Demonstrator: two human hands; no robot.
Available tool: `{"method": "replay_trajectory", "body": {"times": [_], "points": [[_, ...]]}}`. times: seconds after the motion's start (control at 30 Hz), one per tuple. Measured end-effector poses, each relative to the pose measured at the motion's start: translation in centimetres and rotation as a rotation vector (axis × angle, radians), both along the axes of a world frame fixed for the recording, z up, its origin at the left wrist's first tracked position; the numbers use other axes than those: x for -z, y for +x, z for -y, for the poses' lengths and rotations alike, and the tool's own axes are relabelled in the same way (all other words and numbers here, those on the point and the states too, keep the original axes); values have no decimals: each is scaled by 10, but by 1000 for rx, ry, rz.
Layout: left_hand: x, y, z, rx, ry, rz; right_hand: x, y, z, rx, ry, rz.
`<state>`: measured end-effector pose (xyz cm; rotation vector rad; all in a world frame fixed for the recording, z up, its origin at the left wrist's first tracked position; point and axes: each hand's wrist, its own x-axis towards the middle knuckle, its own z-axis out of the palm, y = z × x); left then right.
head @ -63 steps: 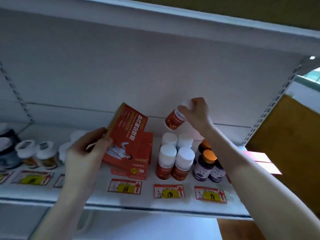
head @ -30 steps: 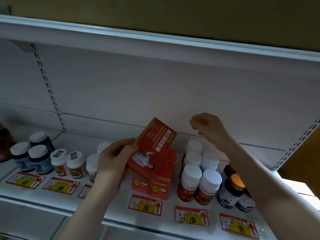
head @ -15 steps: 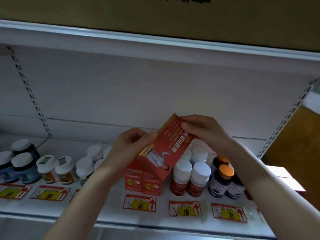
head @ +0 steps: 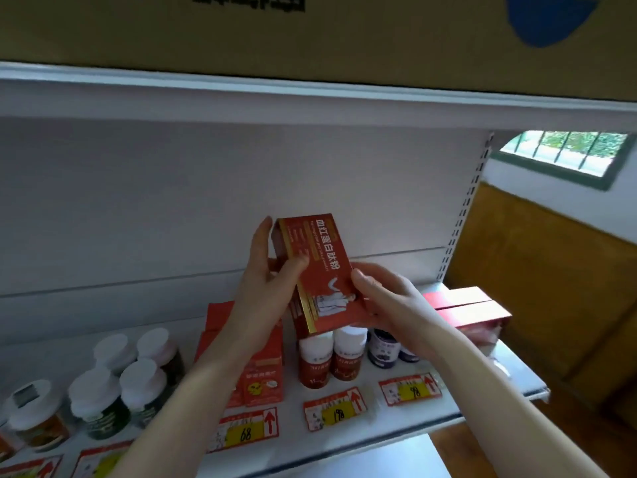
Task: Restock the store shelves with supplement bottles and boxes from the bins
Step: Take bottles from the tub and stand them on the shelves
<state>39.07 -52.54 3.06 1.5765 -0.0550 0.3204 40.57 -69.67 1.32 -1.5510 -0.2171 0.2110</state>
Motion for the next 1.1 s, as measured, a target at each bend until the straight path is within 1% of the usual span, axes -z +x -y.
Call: {"method": "replay_trajectory", "body": {"times": [0.1, 0.2, 0.27, 0.37, 0.43, 0.5, 0.57, 0.63, 0.67, 0.73, 0.83, 0.9, 1.0, 1.1], "points": [[0, 9, 13, 57, 61, -43, 0, -5, 21, 13, 43, 3], [-6, 20, 23, 72, 24, -46, -5, -3, 50, 9, -42, 39], [-8, 30, 34, 85, 21, -50, -8, 0, 70, -1, -57, 61], [-8, 39, 65, 75, -19, -12, -8, 16, 99, 96, -58, 97], [-5, 42, 92, 59, -38, 3, -9, 29, 121, 147, -130, 115], [-2, 43, 120, 40, -59, 33, -11, 41, 146, 84, -220, 133], [2, 43, 145, 7, -48, 74, -17, 51, 170, 17, -258, 159], [5, 43, 168, -50, 86, 139, -22, 60, 194, 10, -269, 191], [7, 42, 178, -76, 192, 174, -23, 64, 204, 16, -271, 203], [17, 41, 197, -164, 345, 187, -21, 73, 222, 36, -296, 237], [41, 32, 218, -411, 551, 139, -15, 87, 242, 87, -358, 345], [65, 19, 229, -494, 670, 241, -9, 98, 252, 134, -436, 434], [107, -9, 252, -388, 791, 279, 2, 112, 256, 174, -518, 534], [155, -28, 268, -302, 948, 313, 10, 122, 253, 201, -548, 548]]}}
